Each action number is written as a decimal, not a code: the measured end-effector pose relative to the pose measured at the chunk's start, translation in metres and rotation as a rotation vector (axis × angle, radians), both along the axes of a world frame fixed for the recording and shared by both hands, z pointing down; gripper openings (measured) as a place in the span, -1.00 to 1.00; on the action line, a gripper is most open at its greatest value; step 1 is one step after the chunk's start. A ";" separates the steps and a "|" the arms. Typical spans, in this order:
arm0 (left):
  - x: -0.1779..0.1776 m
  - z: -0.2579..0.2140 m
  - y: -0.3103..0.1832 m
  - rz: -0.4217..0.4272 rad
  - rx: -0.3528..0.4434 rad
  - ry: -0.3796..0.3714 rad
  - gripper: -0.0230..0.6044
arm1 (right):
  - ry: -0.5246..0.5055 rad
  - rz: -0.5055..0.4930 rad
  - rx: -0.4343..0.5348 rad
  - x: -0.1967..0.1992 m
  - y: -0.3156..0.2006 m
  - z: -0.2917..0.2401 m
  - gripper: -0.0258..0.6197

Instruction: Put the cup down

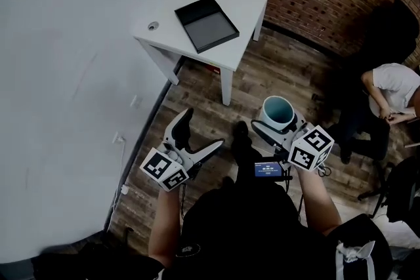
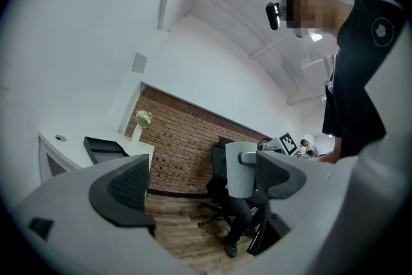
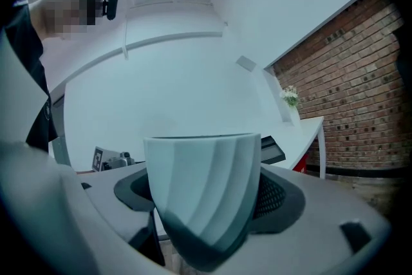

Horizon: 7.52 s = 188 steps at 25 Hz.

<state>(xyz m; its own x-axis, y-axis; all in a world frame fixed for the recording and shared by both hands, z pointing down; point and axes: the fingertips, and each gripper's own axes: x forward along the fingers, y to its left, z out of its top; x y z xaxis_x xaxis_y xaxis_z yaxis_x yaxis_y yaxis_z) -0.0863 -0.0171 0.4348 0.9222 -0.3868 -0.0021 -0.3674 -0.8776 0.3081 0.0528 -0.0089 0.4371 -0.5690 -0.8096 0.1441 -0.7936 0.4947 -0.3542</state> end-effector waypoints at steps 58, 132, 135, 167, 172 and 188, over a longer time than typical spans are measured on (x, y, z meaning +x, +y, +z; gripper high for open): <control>0.100 -0.021 -0.330 0.050 0.009 -0.019 0.69 | -0.032 -0.108 0.028 0.040 -0.357 -0.019 0.31; 0.012 0.005 -0.400 -0.228 0.009 0.010 -0.70 | 0.425 -0.030 -0.073 0.002 -0.625 0.174 0.31; 0.008 0.005 -0.390 -0.235 0.009 0.016 -0.70 | 0.405 -0.004 -0.102 0.016 -0.603 0.174 0.31; 0.059 -0.024 -0.340 -0.002 0.050 0.029 -0.56 | -0.124 -0.106 0.018 0.048 -0.350 -0.035 0.25; 0.071 -0.021 -0.338 0.053 0.032 0.014 -0.47 | -0.104 -0.083 0.005 0.051 -0.346 -0.028 0.24; 0.089 -0.015 -0.333 0.112 0.012 0.003 -0.38 | -0.064 -0.082 0.010 0.047 -0.349 -0.022 0.18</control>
